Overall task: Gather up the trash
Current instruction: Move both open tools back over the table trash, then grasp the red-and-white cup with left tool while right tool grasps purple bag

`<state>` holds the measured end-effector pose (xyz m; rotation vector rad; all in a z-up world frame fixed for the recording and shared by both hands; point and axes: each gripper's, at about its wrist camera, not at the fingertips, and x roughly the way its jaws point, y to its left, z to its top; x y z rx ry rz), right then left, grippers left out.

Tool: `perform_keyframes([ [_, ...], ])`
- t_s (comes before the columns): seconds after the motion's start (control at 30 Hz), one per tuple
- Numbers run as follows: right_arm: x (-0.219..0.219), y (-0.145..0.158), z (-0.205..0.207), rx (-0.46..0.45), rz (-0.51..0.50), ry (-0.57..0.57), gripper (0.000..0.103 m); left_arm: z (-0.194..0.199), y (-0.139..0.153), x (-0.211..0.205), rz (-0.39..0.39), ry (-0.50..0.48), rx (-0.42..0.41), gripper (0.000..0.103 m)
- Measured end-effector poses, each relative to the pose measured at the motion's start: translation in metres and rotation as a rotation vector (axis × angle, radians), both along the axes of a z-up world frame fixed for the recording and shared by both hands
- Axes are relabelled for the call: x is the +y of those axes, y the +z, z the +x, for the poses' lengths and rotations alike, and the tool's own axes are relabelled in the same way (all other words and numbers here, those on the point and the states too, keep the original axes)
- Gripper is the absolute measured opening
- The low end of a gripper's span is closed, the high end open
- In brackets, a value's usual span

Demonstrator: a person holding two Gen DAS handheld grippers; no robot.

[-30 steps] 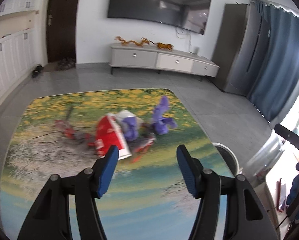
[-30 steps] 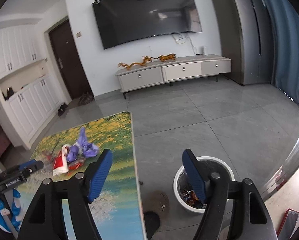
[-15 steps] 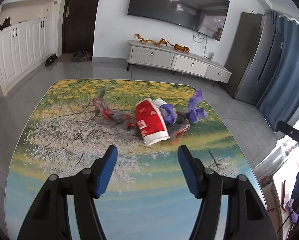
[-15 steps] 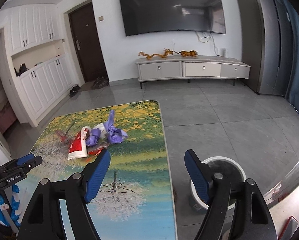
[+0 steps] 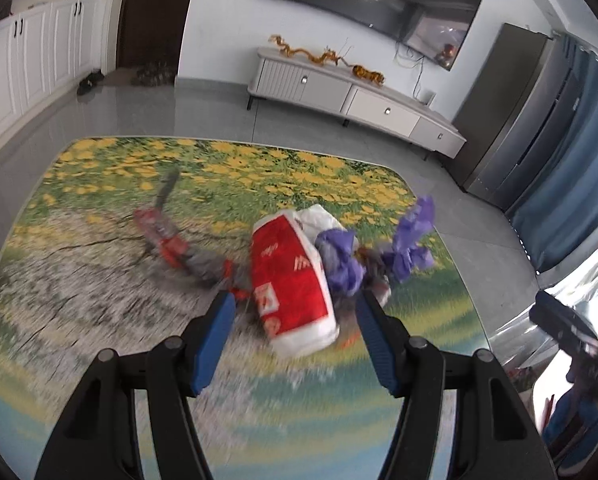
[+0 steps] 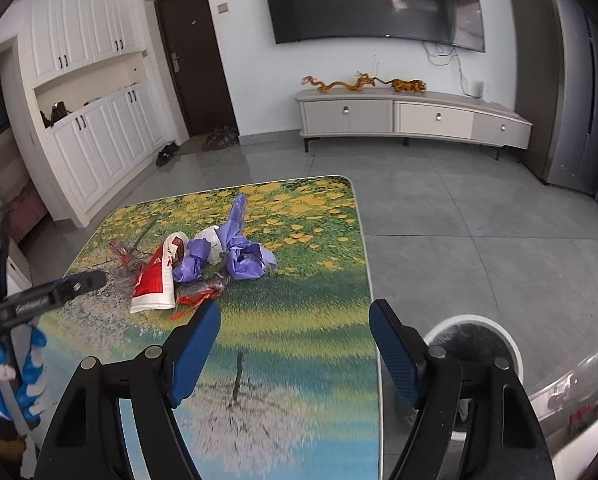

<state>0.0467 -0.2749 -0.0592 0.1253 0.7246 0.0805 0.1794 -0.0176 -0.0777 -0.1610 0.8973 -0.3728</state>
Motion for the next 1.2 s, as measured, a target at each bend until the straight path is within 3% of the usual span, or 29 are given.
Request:
perform_keyframes([
  [0.33, 0.025, -0.017, 0.068, 0.012, 0.001, 0.133, 0.075, 0.077, -0.03, -0.019, 0.051, 0.012, 0.137, 0.061],
  [0.67, 0.05, -0.05, 0.131, 0.076, -0.015, 0.207, 0.074, 0.101, -0.059, -0.026, 0.06, -0.016, 0.227, 0.06],
  [0.83, 0.049, -0.065, 0.143, 0.123, 0.005, 0.223, 0.053, 0.101, -0.059, -0.022, 0.037, -0.016, 0.214, 0.055],
  [0.9, 0.046, -0.069, 0.143, 0.132, 0.023, 0.228, 0.039, 0.1, -0.06, -0.019, 0.024, -0.008, 0.208, 0.053],
  [1.03, 0.043, -0.069, 0.139, 0.127, 0.053, 0.231, 0.034, 0.095, -0.055, -0.012, -0.013, 0.006, 0.186, 0.052],
  [1.2, 0.038, -0.057, 0.122, 0.098, 0.076, 0.22, 0.033, 0.078, -0.028, -0.006, -0.05, 0.01, 0.117, 0.052],
])
